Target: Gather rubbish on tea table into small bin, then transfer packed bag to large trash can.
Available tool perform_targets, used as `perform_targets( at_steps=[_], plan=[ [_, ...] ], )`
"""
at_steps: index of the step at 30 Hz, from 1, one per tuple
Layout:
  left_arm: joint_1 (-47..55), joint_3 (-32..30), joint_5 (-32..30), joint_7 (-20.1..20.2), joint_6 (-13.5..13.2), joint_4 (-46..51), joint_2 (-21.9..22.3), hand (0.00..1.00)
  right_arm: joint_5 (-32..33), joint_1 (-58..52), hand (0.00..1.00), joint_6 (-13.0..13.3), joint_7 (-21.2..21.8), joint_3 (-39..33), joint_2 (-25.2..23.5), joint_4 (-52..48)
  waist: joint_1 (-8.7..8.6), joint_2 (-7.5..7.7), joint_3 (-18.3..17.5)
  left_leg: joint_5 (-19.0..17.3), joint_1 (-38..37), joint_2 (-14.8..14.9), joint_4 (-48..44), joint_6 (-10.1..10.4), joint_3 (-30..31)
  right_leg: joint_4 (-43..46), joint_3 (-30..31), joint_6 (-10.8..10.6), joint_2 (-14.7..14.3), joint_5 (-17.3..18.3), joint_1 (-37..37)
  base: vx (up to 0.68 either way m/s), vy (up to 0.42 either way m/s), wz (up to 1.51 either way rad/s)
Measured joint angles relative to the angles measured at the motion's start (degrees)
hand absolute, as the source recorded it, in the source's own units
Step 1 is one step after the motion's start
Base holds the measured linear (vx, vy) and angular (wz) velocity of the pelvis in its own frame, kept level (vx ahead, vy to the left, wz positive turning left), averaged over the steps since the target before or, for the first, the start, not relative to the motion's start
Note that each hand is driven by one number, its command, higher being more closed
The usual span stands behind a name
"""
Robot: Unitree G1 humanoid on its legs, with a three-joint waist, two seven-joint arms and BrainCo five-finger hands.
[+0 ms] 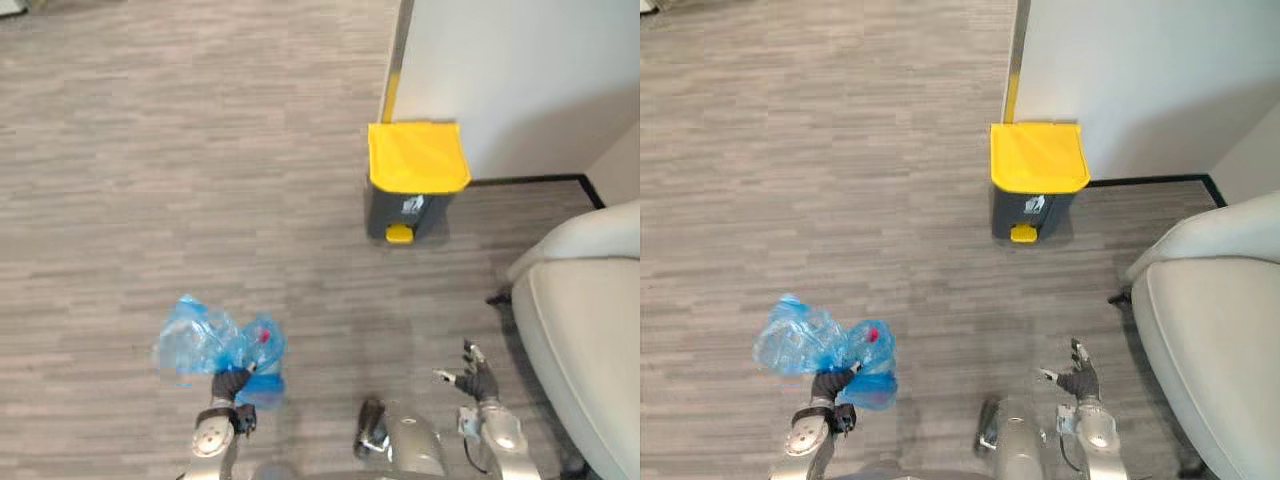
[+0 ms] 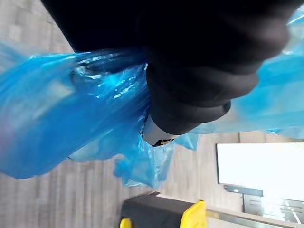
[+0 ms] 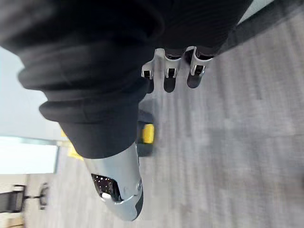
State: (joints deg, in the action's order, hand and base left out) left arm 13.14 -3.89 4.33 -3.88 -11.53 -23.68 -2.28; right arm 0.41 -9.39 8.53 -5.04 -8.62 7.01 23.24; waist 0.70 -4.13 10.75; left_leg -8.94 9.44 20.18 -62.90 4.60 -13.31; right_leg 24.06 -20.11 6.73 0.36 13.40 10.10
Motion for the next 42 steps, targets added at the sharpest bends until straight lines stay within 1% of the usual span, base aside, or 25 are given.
perform_targets(
  at_steps=[1, 3, 5, 6, 7, 9, 11, 12, 13, 14, 16, 19, 20, 21, 23, 24, 25, 27, 29, 31, 32, 33, 34, 37, 42],
  plan=[
    [-0.1, -0.1, 0.0, 0.0, 0.0, 0.4, 0.2, 1.00, 0.2, 0.2, 0.00, 0.0, -0.2, 0.1, -0.5, -0.5, 0.57, 1.28, 0.6, -2.6, 4.5, -0.6, 1.6, -1.5, -0.5, -3.1, 1.3, -0.1, -0.1, 0.0, -3.8, 0.66, -0.015, -0.57],
    [0.8, -0.1, 0.1, 0.0, -0.1, 1.6, 0.5, 1.00, 0.2, 0.0, 0.00, 0.0, -0.4, 0.2, -1.1, -2.4, 2.08, 2.39, 0.9, -4.6, 9.0, -2.7, 9.7, -1.4, -1.2, -6.5, 4.0, -1.5, 0.2, 0.9, -8.5, 0.56, 0.035, -0.69],
    [1.5, -0.1, 0.1, 0.1, 0.0, 1.9, 1.3, 1.00, 0.2, 0.2, 0.00, 0.0, -1.0, -0.3, -0.8, -2.6, 3.32, 2.75, 0.9, -4.4, 11.9, -5.5, 20.5, -1.1, -0.7, -7.6, 6.5, -3.8, 0.7, 3.1, -11.5, 0.50, 0.176, -0.76],
    [2.2, 0.3, 0.1, 0.0, 0.0, 1.9, 1.6, 1.00, 0.2, -0.2, 0.00, 0.1, -1.5, -0.5, -0.8, -2.6, 3.37, 2.75, 0.0, -3.0, 11.9, -8.0, 31.4, -0.3, 0.1, -7.0, 7.8, -5.9, 1.3, 5.2, -12.7, 0.65, 0.309, -0.82],
    [3.1, 0.7, 0.1, 0.0, 0.0, 1.7, 1.1, 1.00, 0.1, -0.1, 0.00, -0.1, -2.1, -0.8, -1.2, -1.3, 3.57, 3.71, -1.1, 1.4, 11.6, -10.0, 33.0, -4.0, 1.4, -5.7, 10.5, -8.0, 2.4, 7.6, -13.1, 0.57, 0.266, -0.69],
    [3.6, 1.0, 0.1, 0.0, 0.1, 1.7, 0.6, 1.00, 0.0, -0.6, 0.00, -0.2, -2.3, -0.6, -2.8, -1.8, 3.28, 5.74, -2.9, -3.0, 10.9, -11.2, 31.1, -5.2, -1.0, -5.0, 13.2, -8.9, 5.1, 7.5, -12.9, 0.61, 0.281, -0.65],
    [3.4, 1.1, 0.1, 0.0, 0.2, 2.5, 0.4, 1.00, -0.5, 0.1, 0.00, -0.2, -2.3, -0.4, -3.5, -1.9, 3.62, 6.25, -2.8, -6.6, 7.6, -11.4, 29.6, -6.0, -4.5, 3.2, 15.4, -10.7, 6.9, 6.7, -11.2, 0.57, 0.285, -0.72],
    [3.4, 1.4, 0.1, 0.0, 0.4, 3.2, 0.2, 1.00, -0.9, 0.5, 0.00, -0.2, -2.3, -0.3, -4.2, -1.9, 3.12, 6.15, -2.6, -8.4, 3.7, -11.9, 30.5, -6.6, -5.4, 15.3, 15.8, -14.4, 8.7, 3.6, -7.1, 0.40, 0.197, -0.45],
    [3.1, 1.8, 0.1, 0.0, 0.5, 3.5, -0.2, 1.00, -1.0, 0.4, 0.00, -0.2, -2.3, -0.1, -4.5, -1.9, 2.96, 6.03, -2.4, -9.4, 1.2, -12.3, 31.6, -6.7, -5.6, 21.7, 15.9, -14.8, 9.3, 1.9, -4.6, 0.49, 0.182, -0.40],
    [2.7, 2.6, 0.1, -0.1, 0.5, 3.6, -0.8, 1.00, -1.1, 0.2, 0.00, -0.2, -2.2, 0.7, -4.5, -1.9, 2.77, 5.55, -2.0, -10.6, -3.6, -12.4, 33.4, -6.7, -6.1, 29.6, 15.3, -14.3, 9.8, 2.6, -2.0, 0.45, 0.082, -0.22],
    [1.8, 2.6, 0.2, -0.3, 0.4, 4.5, -1.9, 1.00, -1.7, 0.0, 0.00, -0.2, -2.2, 1.5, -4.5, -2.0, 2.21, 4.99, -1.7, -11.5, -9.1, -12.4, 36.7, -6.4, -6.5, 32.8, 11.8, -12.2, 9.9, 3.8, 2.6, 0.44, 0.026, -0.07],
    [0.4, 2.8, 0.2, -0.4, 0.3, 5.0, -2.9, 1.00, -2.3, 0.5, 0.00, -0.2, -2.2, 2.2, -4.4, -2.1, 0.53, 5.53, -1.7, -13.0, -14.0, -11.7, 40.3, -4.1, -5.2, 21.6, 6.9, -11.1, 9.2, 4.1, 12.0, 0.46, -0.065, 0.25],
    [0.3, 2.6, 0.2, -0.4, 0.3, 4.8, -3.0, 1.00, -2.3, 0.5, 0.00, -0.2, -2.2, 2.1, -4.3, -1.8, 0.10, 5.55, -1.7, -13.3, -14.5, -11.6, 40.4, -3.8, -4.5, 17.3, 6.8, -10.9, 8.3, 3.2, 12.4, 0.58, -0.146, 0.57],
    [0.0, 2.1, 0.2, -0.4, 0.3, 3.8, -3.7, 1.00, -2.3, 0.0, 0.00, -0.2, -2.3, 1.9, -4.1, -0.6, -0.19, 6.66, -2.0, -14.3, -16.2, -12.1, 40.0, -1.9, -3.0, 5.9, 9.1, -6.3, 5.8, -8.5, 11.6, 0.50, -0.126, 0.38],
    [-0.9, 1.9, 0.1, -0.5, 0.6, 0.9, -2.4, 1.00, -2.4, 0.6, 0.00, -0.4, -2.3, 1.4, -2.6, 2.5, 0.46, 3.67, -2.4, -13.3, -16.3, -9.8, 39.4, 0.0, -0.3, 5.4, 8.9, -6.3, 4.3, -7.6, 9.9, 0.47, -0.094, 0.14],
    [-0.8, 1.9, 0.1, -0.6, 0.6, 0.7, -2.0, 1.00, -2.4, 1.2, 0.00, -0.6, -2.3, 0.7, -2.4, 2.5, 0.04, 3.15, -2.3, -9.3, -15.2, -9.5, 38.6, 1.0, 1.0, 4.9, 8.1, -6.0, 4.9, -6.7, 9.4, 0.43, -0.094, 0.14],
    [-0.9, 1.9, 0.0, -0.6, 0.6, 0.7, -1.6, 1.00, -2.4, 1.0, 0.00, -0.6, -2.3, 0.2, -2.4, 2.4, -0.16, 2.93, -2.3, -7.6, -15.1, -10.0, 38.2, 1.1, 1.6, 4.4, 7.5, -5.9, 5.2, -6.7, 8.5, 0.49, -0.118, 0.51],
    [-1.6, 1.8, 0.0, -0.5, 0.6, 0.8, 0.4, 1.00, -2.1, -1.2, 0.00, -0.7, -2.4, -1.0, -2.1, 1.9, -0.13, 3.41, -2.0, 1.3, -11.6, -10.0, 26.6, -0.1, 3.5, -1.1, 5.9, -6.0, 6.4, -6.5, 0.9, 0.42, -0.076, 0.60],
    [-0.9, 1.9, 0.0, -0.3, 0.0, 0.8, 1.2, 1.00, -1.5, -1.5, 0.00, -0.6, -2.5, -1.2, -2.8, 1.6, 0.24, 4.14, -1.6, -3.0, -6.8, -7.7, 18.5, -0.8, 2.0, -6.4, 5.5, -6.0, 6.9, -6.5, -6.2, 0.35, -0.002, 0.28],
    [-0.6, 1.9, 0.1, -0.1, 0.0, 0.8, 1.4, 1.00, -0.1, -1.1, 0.00, 0.0, -2.7, -2.3, -2.6, 1.6, 0.84, 3.71, -1.9, -6.3, -0.3, -6.9, 24.1, -2.3, -0.9, -8.3, 5.4, -6.9, 7.5, -6.1, -8.7, 0.27, 0.111, -0.14],
    [-0.6, 2.0, 0.0, -0.1, 0.0, 0.8, 1.5, 1.00, 0.1, -1.1, 0.00, 0.1, -2.8, -2.4, -2.5, 1.5, 0.88, 3.59, -2.0, -5.9, 0.4, -7.2, 28.5, -2.0, -1.4, -8.2, 5.5, -8.0, 7.7, -5.8, -8.8, 0.22, 0.188, -0.16],
    [-0.6, 2.2, 0.0, -0.1, 0.0, 0.7, 1.9, 1.00, 0.1, -1.5, 0.00, 0.0, -2.8, -3.3, -1.9, 1.1, 0.78, 1.15, -2.7, 0.1, 1.5, -7.0, 38.6, -1.6, -1.7, -7.7, 5.7, -10.5, 6.5, -4.4, -8.9, 0.20, 0.204, -0.13],
    [-0.7, 2.1, 0.0, -0.1, 0.2, -0.1, 1.5, 1.00, 0.3, -1.3, 0.00, -0.3, -3.1, -4.3, -3.9, 1.9, 1.13, 3.21, -2.6, -0.8, 0.5, -8.3, 39.0, -2.0, -2.7, -7.2, 6.8, -12.2, 7.9, -3.2, -8.8, 0.20, 0.189, -0.10],
    [-0.4, 2.1, 0.0, -0.1, 0.3, -0.1, 0.3, 1.00, 0.2, -2.5, 0.00, -0.3, -3.1, -4.6, -5.1, 1.9, 1.16, 5.53, -3.3, -0.8, -0.6, -10.4, 40.3, -2.1, -4.0, -8.9, 8.6, -12.2, 9.7, -3.3, -9.0, 0.16, 0.129, -0.10],
    [0.1, 1.4, -0.5, -0.2, 0.5, -0.1, -0.9, 1.00, 0.2, -2.3, 0.00, -0.3, -3.5, -4.9, -5.1, 2.3, 0.56, 5.46, -3.5, -0.9, -2.9, -10.6, 42.3, -2.1, -6.1, -11.3, 11.0, -12.9, 9.5, -4.5, -10.0, 0.05, 0.003, -0.20]
  ],
)
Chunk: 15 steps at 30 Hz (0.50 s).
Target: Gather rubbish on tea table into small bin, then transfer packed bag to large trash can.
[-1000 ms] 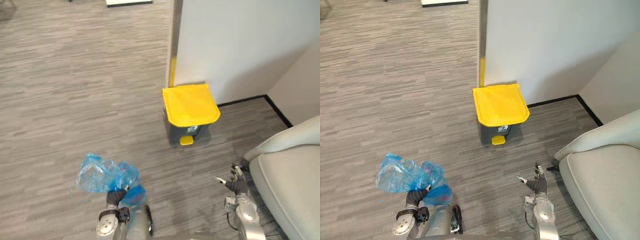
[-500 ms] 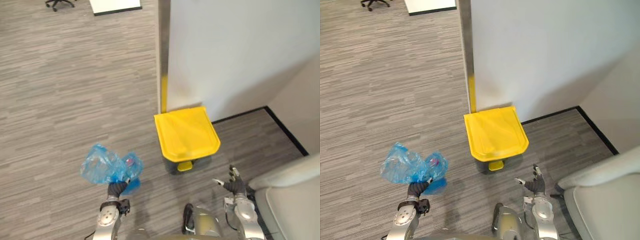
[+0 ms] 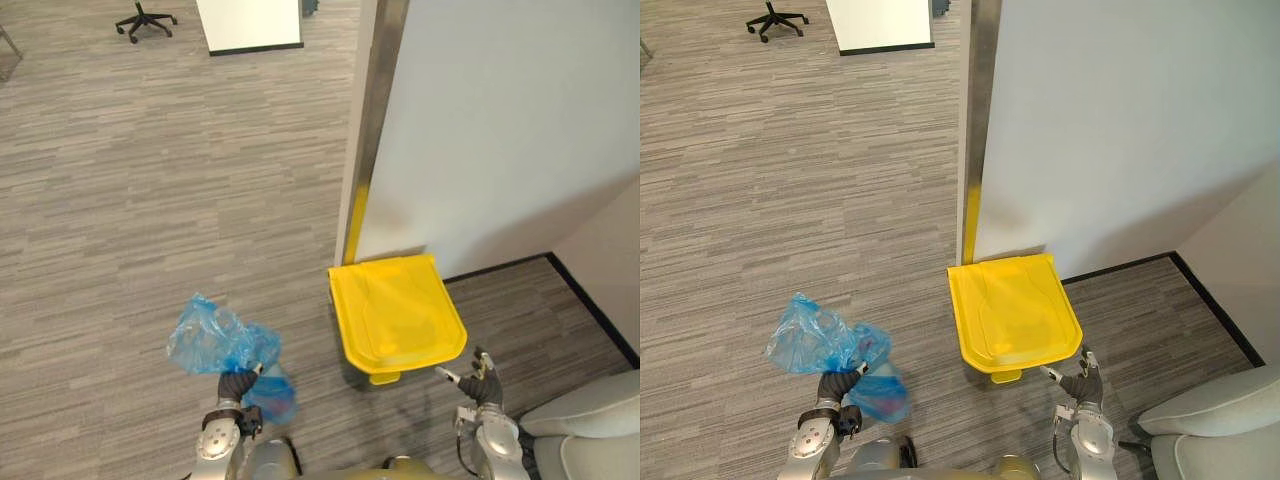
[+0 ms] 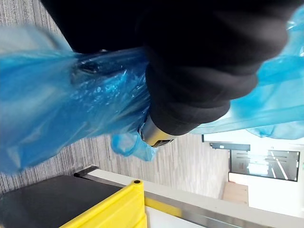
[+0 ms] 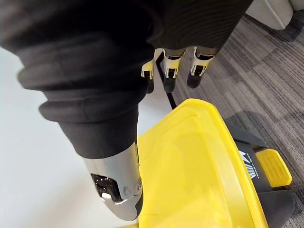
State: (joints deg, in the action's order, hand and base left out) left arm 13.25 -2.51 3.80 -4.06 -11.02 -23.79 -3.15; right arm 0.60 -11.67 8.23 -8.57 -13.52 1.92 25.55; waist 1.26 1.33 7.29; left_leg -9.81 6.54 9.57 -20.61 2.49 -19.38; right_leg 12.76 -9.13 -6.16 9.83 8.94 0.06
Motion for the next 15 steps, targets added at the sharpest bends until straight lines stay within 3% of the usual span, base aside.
perform_targets(
  at_steps=[6, 9, 11, 14, 15],
  plan=[
    [0.5, -0.6, 0.0, -0.2, -0.1, 0.0, -0.4, 1.00, 0.0, 0.0, 0.00, -0.1, -0.1, -0.2, 0.5, 1.6, -0.28, -1.24, -0.4, -1.0, -0.4, 2.0, -0.3, 0.6, -1.5, -1.3, 2.8, 0.1, -1.9, -1.7, 0.4, -0.03, -0.018, -0.27],
    [1.7, -1.2, 0.0, -0.3, -0.1, 0.1, -0.4, 1.00, 0.0, 1.7, 0.00, -0.3, -0.2, -0.2, 0.5, 2.6, -0.17, -1.37, -0.5, -3.7, 1.0, 3.9, -3.2, 0.9, -3.1, -1.7, 5.3, -0.2, -3.2, -2.1, 2.2, -0.10, 0.027, -0.50],
    [2.8, -1.2, 0.1, -0.3, 0.0, 0.9, -0.3, 1.00, 0.0, 2.2, 0.00, -0.6, -0.2, -0.2, 0.7, 2.6, -0.08, -1.25, -0.1, -5.8, 1.6, 4.7, -6.0, 1.2, -4.2, 0.5, 6.6, 0.7, -3.6, -0.6, 3.8, -0.09, 0.057, -0.41],
    [3.1, 0.7, 0.1, 0.1, 0.5, 2.0, -0.4, 1.00, 0.1, 2.1, 0.00, -1.3, -1.1, -1.0, 0.6, 2.6, -0.34, 0.03, 1.5, -8.9, 1.3, 3.9, -8.5, 0.0, -3.6, 10.8, 5.5, -0.1, -1.2, 1.7, 6.3, -0.04, 0.107, 0.08],
    [2.6, 1.7, 0.1, 0.1, 0.6, 2.1, -0.4, 1.00, 0.1, 2.3, 0.00, -1.4, -1.4, -1.5, 0.4, 2.3, -0.38, 0.16, 2.9, -9.2, -0.4, 3.4, -8.2, -0.5, -2.6, 21.7, 3.7, 2.8, 0.4, -0.1, 10.3, -0.01, 0.080, 0.37]
  ],
)
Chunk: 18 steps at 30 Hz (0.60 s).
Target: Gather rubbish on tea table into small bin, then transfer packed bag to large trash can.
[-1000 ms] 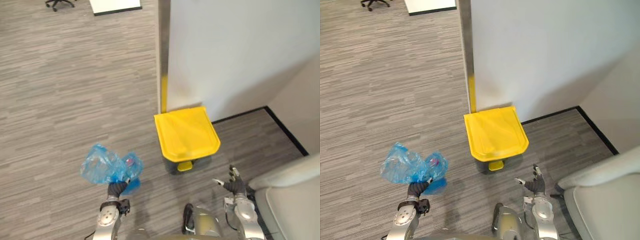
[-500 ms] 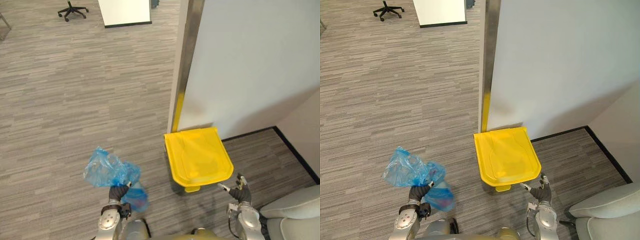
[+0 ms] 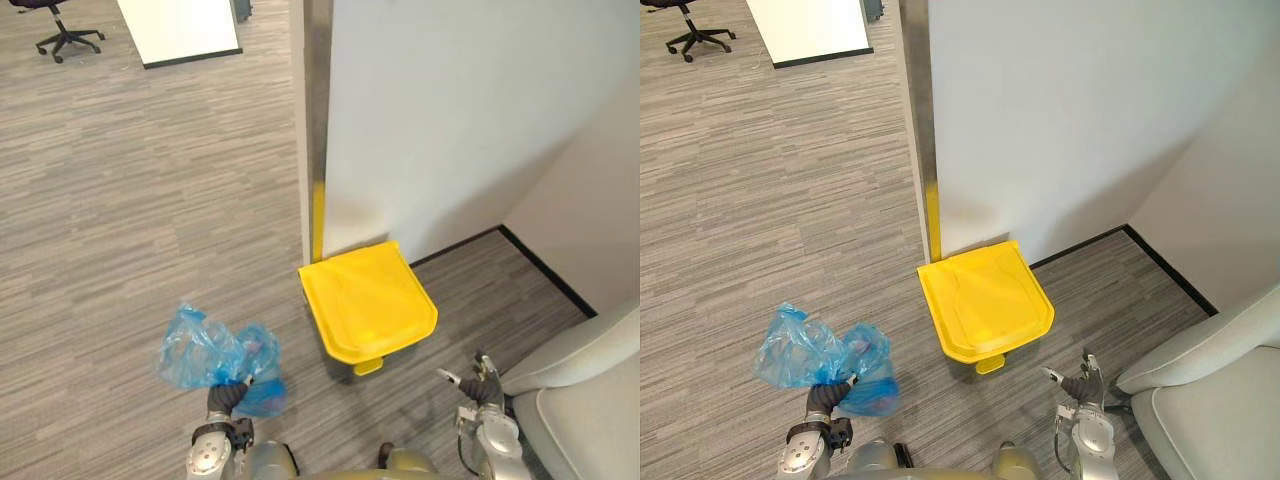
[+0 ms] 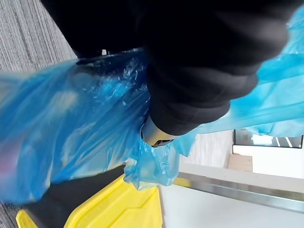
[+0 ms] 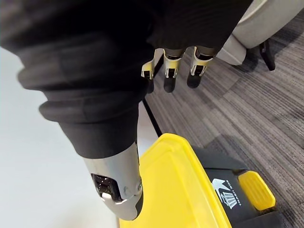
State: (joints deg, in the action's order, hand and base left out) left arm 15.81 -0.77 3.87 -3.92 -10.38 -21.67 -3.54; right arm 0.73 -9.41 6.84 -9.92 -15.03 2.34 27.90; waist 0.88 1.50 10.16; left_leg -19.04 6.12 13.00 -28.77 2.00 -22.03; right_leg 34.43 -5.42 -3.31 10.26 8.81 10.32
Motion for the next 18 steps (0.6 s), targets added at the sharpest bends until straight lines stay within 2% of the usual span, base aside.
perform_targets(
  at_steps=[1, 2, 3, 4, 6, 8, 9, 11, 12, 14, 15, 16, 18],
  plan=[
    [-0.8, 1.3, 0.0, 0.0, 0.1, -0.1, -0.1, 1.00, 0.4, -0.5, 0.00, 0.0, 0.0, -0.7, -0.1, 0.0, -0.11, -0.95, 1.5, -0.3, -1.3, 0.2, 0.2, -0.6, 1.5, 3.1, -1.9, 0.5, -0.4, 2.4, 2.8, 0.02, 0.074, 0.41],
    [-1.5, 1.7, 0.0, 0.0, 0.1, -0.1, 0.0, 1.00, 0.9, -0.6, 0.00, -0.1, -0.1, -0.9, -0.2, 0.0, 0.03, -0.98, 1.9, -0.3, -1.7, 0.3, 0.1, -0.7, 2.3, 1.8, -2.8, 0.6, -0.3, 2.6, 3.4, 0.08, 0.015, 0.49],
    [-3.1, 2.4, 0.0, 0.0, 0.1, -0.1, -0.4, 1.00, 1.1, -0.4, 0.00, -0.2, -0.1, -0.9, -0.2, 0.0, 0.06, -0.36, 2.9, -0.6, -2.4, 0.4, 0.0, -1.0, 3.7, -1.1, -5.5, 0.6, -0.2, 2.4, 5.0, 0.12, -0.063, 0.44],
    [-4.0, 2.5, 0.0, 0.0, 0.1, -0.2, -0.8, 1.00, 1.2, -0.3, 0.00, -0.2, -0.1, -0.9, -0.2, 0.0, -0.05, -0.22, 3.3, -0.7, -2.4, 0.6, -0.4, -1.2, 4.5, -3.4, -6.6, 0.2, -0.2, 1.7, 5.8, 0.16, -0.117, 0.66],
    [-7.7, 2.9, 0.0, -0.3, 0.1, -0.6, -1.2, 1.00, 1.9, -0.1, 0.00, -0.4, -0.9, -2.5, -0.1, 0.0, -0.18, -0.22, 4.4, -3.5, -1.4, 1.6, -4.6, -0.2, 7.5, -13.9, -11.4, -1.4, -0.1, -2.6, 7.1, 0.15, -0.150, 0.79],
    [-8.8, 3.0, 0.0, -1.2, 0.0, -1.6, -0.6, 1.00, 3.2, -0.9, 0.00, -0.6, -1.5, -4.8, 0.4, 0.1, -0.49, -0.32, 4.5, -7.2, -2.0, 1.9, -9.0, 1.2, 11.1, -12.9, -9.8, -2.5, 0.0, -2.4, 6.4, 0.24, -0.233, 0.74],
    [-9.0, 3.1, 0.1, -1.4, 0.0, -2.1, 0.1, 1.00, 4.0, -1.0, 0.00, -0.7, -1.5, -6.3, 0.9, 0.2, -0.11, -1.28, 4.3, -8.2, -2.3, 2.7, -9.4, 2.1, 12.4, -9.6, -9.2, -3.0, -0.5, -0.8, 7.1, 0.32, -0.269, 0.40],
    [-9.5, 3.5, 0.2, -1.5, 0.1, -3.0, -0.1, 1.00, 5.7, -1.2, 0.00, -0.7, -1.4, -9.5, 1.1, 0.2, -0.22, -1.60, 4.0, -8.5, -3.0, 3.0, -7.5, 2.9, 14.3, -5.3, -7.4, -1.9, -2.0, 1.3, 8.7, 0.33, -0.282, 0.30],
    [-9.7, 3.4, 0.2, -1.5, 0.1, -4.0, 0.0, 1.00, 6.5, -1.2, 0.00, -0.7, -1.3, -11.5, 1.2, 0.8, -0.27, -2.00, 3.9, -8.3, -4.1, 3.1, -5.5, 3.4, 15.0, -3.8, -7.4, -2.0, -2.4, 2.7, 8.9, 0.45, -0.318, 0.31],
    [-9.7, 3.5, 0.2, -1.5, 0.1, -5.1, 0.7, 1.00, 7.9, -1.5, 0.00, -0.9, -1.1, -14.7, 1.9, 2.8, -0.14, -3.86, 3.0, -7.5, -6.0, 4.8, -4.8, 4.8, 16.0, -1.9, -9.6, -2.4, -4.0, 5.7, 8.4, 0.43, -0.211, 0.01],
    [-10.0, 3.5, 0.3, -1.5, 0.1, -5.0, 0.9, 1.00, 8.2, -1.5, 0.00, -1.0, -1.0, -14.9, 1.8, 3.3, -0.15, -4.10, 3.0, -5.9, -6.0, 6.1, -5.6, 6.9, 16.7, 0.4, -10.3, -2.2, -5.0, 7.1, 8.1, 0.32, -0.172, -0.09],
    [-10.2, 3.5, 0.4, -1.5, 0.1, -5.1, 0.9, 1.00, 8.2, -1.5, 0.00, -1.0, -1.0, -15.0, 1.4, 3.3, -0.29, -3.97, 2.9, -5.4, -6.1, 6.6, -5.5, 7.9, 17.4, 1.0, -10.6, -1.9, -5.3, 7.7, 8.0, 0.28, -0.189, -0.01],
    [-11.9, 3.6, 0.7, -1.4, 0.0, -5.0, 1.5, 1.00, 8.4, -0.8, 0.00, -1.0, -0.6, -15.6, 1.1, 3.5, -1.14, -3.95, 2.9, -4.7, -6.1, 7.4, -4.0, 7.9, 17.5, 1.3, -11.1, -1.7, -6.0, 8.6, 8.6, 0.14, -0.153, 0.06]
  ],
)
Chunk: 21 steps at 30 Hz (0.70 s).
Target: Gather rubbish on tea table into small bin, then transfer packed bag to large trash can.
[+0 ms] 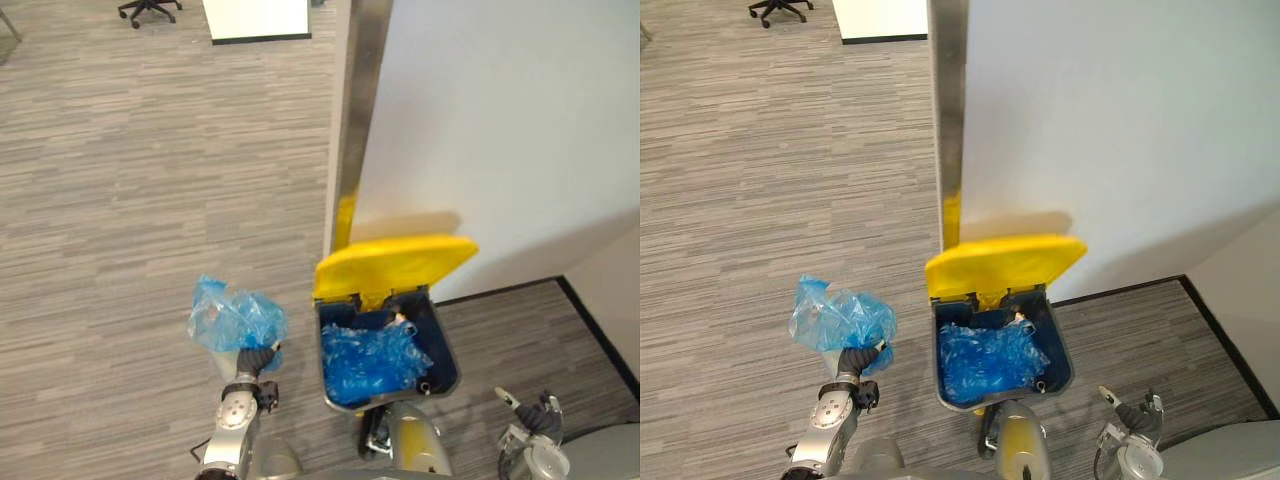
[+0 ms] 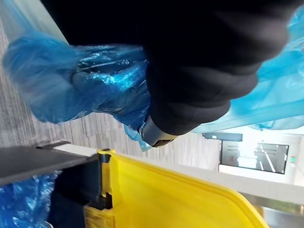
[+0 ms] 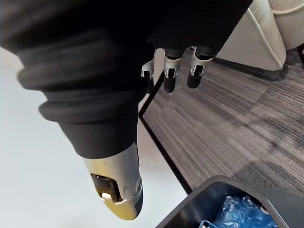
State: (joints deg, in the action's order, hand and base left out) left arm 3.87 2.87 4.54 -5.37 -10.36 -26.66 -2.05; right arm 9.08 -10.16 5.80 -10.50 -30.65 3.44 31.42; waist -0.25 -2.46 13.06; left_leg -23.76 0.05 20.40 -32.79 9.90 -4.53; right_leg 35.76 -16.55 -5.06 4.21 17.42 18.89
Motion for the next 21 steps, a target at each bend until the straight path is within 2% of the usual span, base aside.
perform_targets(
  at_steps=[2, 3, 4, 5, 7, 9, 10, 11, 12, 13, 14, 16, 17, 19, 21],
  plan=[
    [-0.4, -0.1, 0.0, 0.0, -0.1, 0.1, -0.2, 1.00, -0.1, 1.4, 0.00, 0.0, 0.7, 0.2, -0.3, 0.7, -0.59, -0.03, 0.0, 0.4, 0.3, 0.3, 2.3, 0.8, 0.1, -0.7, -0.7, 0.2, -0.3, -0.1, 0.7, 0.04, -0.129, 0.10],
    [-0.4, 0.0, 0.0, 0.1, -0.1, 0.1, -0.4, 1.00, -0.1, 2.0, 0.00, 0.0, 0.7, 1.3, -0.9, 1.4, -0.91, -0.08, -0.2, 1.0, 0.2, 0.4, 5.7, 1.9, 0.4, -1.6, -1.5, 0.6, -0.4, -0.3, 1.2, -0.04, -0.110, 0.34],
    [-0.4, -0.1, 0.0, 0.1, -0.1, 0.1, -0.7, 1.00, -0.2, 2.3, 0.00, 0.0, 0.7, 4.0, -1.0, 1.7, -0.90, 0.07, -0.4, 1.4, 0.3, 0.1, 9.2, 3.0, 1.2, -3.1, -2.4, 1.1, -0.2, -0.8, 1.8, -0.06, -0.101, 0.32],
    [-0.4, -0.1, 0.0, 0.1, -0.1, 0.1, -0.9, 1.00, -0.2, 2.4, 0.00, 0.0, 0.7, 6.3, -1.0, 1.7, -0.61, 0.35, -0.5, 1.8, 0.6, -0.4, 10.1, 3.3, 1.6, -3.5, -2.5, 1.1, -0.1, -1.0, 2.2, -0.09, -0.096, 0.21],
    [0.9, 0.0, 0.0, 0.1, -0.1, -0.1, -1.7, 1.00, -1.1, 5.5, 0.00, 0.0, 0.7, 15.6, -0.8, 1.5, -0.60, 0.37, -1.0, 3.2, 2.3, -1.0, 12.5, 3.2, 3.4, -4.0, -1.8, 0.2, -0.5, -1.5, 4.1, -0.12, -0.125, 0.19],
    [1.4, 0.2, 0.0, 0.2, -0.1, -0.5, -2.9, 1.00, -3.0, 9.7, 0.00, 0.0, 0.8, 22.0, -0.8, 1.6, -0.28, 0.51, -1.8, 4.4, 2.6, -1.7, 17.7, 3.8, 5.2, -5.8, -0.6, 0.6, -1.6, -1.6, 5.6, -0.06, -0.159, 0.32],
    [1.3, 0.2, 0.0, 0.2, -0.1, -0.8, -3.1, 1.00, -3.2, 11.6, 0.00, 0.1, 0.9, 23.6, -0.8, 1.7, -0.26, 0.62, -1.9, 4.8, 3.2, -2.2, 17.2, 4.2, 6.2, -6.9, -0.7, 0.8, -1.5, -1.8, 5.9, -0.01, -0.156, 0.40],
    [1.1, 0.5, 0.0, 0.2, -0.2, -0.8, -2.8, 1.00, -4.5, 16.0, 0.00, 0.3, 0.9, 25.7, -0.4, 1.7, -0.06, 0.47, -2.0, 4.6, 6.7, -3.9, 9.6, 4.0, 6.6, -7.8, -0.9, 2.9, -1.2, -3.5, 7.1, -0.06, -0.099, 0.23],
    [1.2, 1.4, 0.0, 0.1, -0.2, -1.0, -2.4, 1.00, -5.4, 20.4, 0.00, 0.4, 0.9, 27.7, 0.8, 2.0, 1.13, -0.87, -2.1, 4.7, 9.0, -5.6, 5.0, 3.8, 6.5, -7.8, -1.5, 3.4, -1.5, -4.1, 8.2, -0.08, -0.100, 0.17],
    [1.1, 1.9, -0.1, 0.2, -0.2, -1.0, -2.3, 1.00, -5.9, 22.7, 0.00, 0.6, 0.8, 28.8, 1.5, 2.5, 1.15, -1.58, -2.1, 4.2, 9.8, -5.4, 5.0, 2.3, 5.5, -7.7, -2.2, 3.3, -1.6, -4.1, 8.6, -0.10, -0.043, 0.31],
    [0.3, 2.0, 0.0, 0.1, -0.2, -1.1, -2.4, 1.00, -7.2, 28.0, 0.00, 0.8, 0.7, 30.1, 2.7, 5.0, 1.17, -1.80, -2.0, 4.1, 10.4, -5.4, 7.5, 2.1, 5.8, -6.8, -2.9, 3.1, -1.1, -4.3, 10.1, -0.05, -0.057, 0.44],
    [-0.6, 2.0, 0.0, 0.0, -0.4, -1.1, -2.9, 1.00, -7.7, 34.3, 0.00, 0.4, 0.5, 31.3, 4.7, 9.5, 2.60, -1.65, -1.7, 5.0, 10.8, -5.6, 11.0, 2.4, 6.2, -7.2, -3.2, 3.2, -0.9, -4.8, 11.6, -0.04, -0.077, 0.31],
    [-0.3, 1.9, 0.3, -0.2, -1.2, -1.1, -3.2, 1.00, -8.4, 39.4, 0.00, 0.4, 0.5, 33.2, 7.2, 11.9, 3.54, -2.34, -1.3, 5.5, 11.2, -5.5, 11.8, 2.6, 7.1, -8.0, -4.0, 3.7, -1.0, -5.5, 11.6, -0.04, -0.062, 0.15],
    [-0.7, 1.9, 0.5, -0.2, -1.4, -0.9, -3.4, 1.00, -8.9, 43.4, 0.00, 0.0, 0.5, 33.9, 9.2, 13.2, 4.00, -2.82, -0.6, 5.7, 11.5, -5.5, 11.9, 2.8, 7.6, -8.0, -4.3, 3.8, -1.0, -5.6, 11.6, -0.03, -0.043, 0.13],
    [-1.8, 2.0, 1.7, -0.5, -2.5, -0.6, -3.6, 1.00, -9.2, 50.4, 0.00, -0.5, 0.1, 34.0, 13.4, 16.4, 4.17, -3.45, 0.9, 6.3, 12.5, -5.5, 11.9, 3.2, 8.8, -8.4, -5.4, 4.2, -0.7, -5.8, 11.7, -0.05, -0.045, 0.21]
  ],
)
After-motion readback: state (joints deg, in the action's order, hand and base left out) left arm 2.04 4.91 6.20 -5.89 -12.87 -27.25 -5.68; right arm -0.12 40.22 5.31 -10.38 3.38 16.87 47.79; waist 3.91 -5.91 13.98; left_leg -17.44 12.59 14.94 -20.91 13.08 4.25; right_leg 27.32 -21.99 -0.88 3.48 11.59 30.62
